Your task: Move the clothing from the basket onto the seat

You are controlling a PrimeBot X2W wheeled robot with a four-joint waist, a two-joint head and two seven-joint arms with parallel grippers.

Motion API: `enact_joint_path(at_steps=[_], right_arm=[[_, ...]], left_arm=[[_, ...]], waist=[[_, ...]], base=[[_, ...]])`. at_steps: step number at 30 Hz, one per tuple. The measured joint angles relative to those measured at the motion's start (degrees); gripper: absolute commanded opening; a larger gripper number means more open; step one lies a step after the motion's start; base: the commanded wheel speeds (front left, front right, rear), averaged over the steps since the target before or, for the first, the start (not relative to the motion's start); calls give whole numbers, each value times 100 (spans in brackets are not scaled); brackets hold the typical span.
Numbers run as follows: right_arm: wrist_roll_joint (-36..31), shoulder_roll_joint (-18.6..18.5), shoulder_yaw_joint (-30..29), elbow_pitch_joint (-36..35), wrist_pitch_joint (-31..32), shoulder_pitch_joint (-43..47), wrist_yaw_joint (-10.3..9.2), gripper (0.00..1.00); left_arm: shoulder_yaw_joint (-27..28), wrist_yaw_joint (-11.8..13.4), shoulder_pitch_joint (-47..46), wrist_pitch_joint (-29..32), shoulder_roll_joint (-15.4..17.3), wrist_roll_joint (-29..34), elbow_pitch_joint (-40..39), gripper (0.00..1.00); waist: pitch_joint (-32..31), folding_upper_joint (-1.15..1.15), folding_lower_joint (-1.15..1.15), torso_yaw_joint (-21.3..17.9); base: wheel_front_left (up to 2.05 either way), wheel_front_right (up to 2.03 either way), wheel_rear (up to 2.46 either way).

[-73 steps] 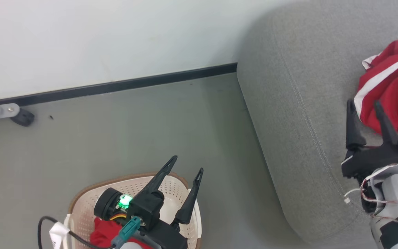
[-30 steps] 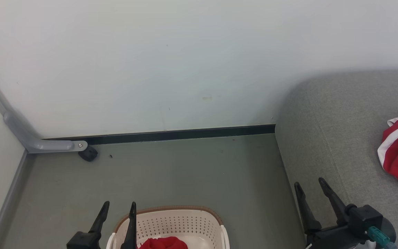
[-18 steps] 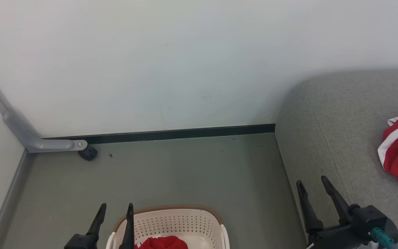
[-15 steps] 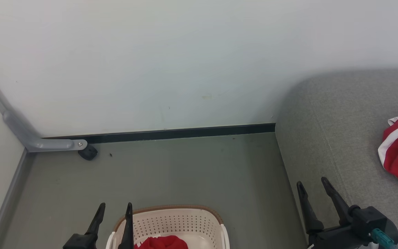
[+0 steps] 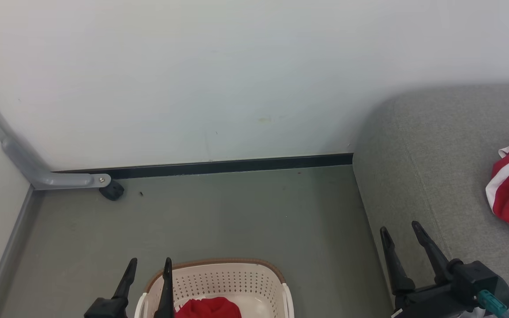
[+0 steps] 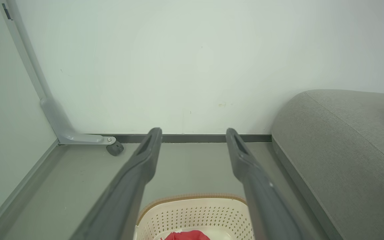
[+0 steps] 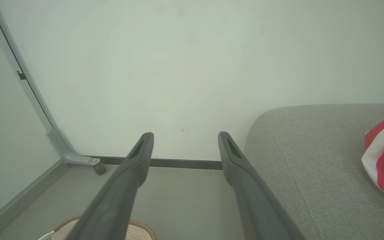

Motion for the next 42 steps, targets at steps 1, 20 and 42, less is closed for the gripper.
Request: enact_joint_path(at_steps=[1,20,42], right_arm=[[0,-2,0,-15,0,-1,0,100],[0,-192,-78,-858,108,-639,7,100],[135,-278,-265,-1845,465,-1652,13,100]], left_arm=[[3,0,-1,8,-10,10,0,100],[-428,-2,-571,316,-368,151,661,100],[-775,-109,-2185,999,-495,145,2638,100]], waist=[[10,0,0,1],[875,0,1,-54],[2669,1,1,-416]], base=[[0,0,0],[0,0,0],[0,0,0]])
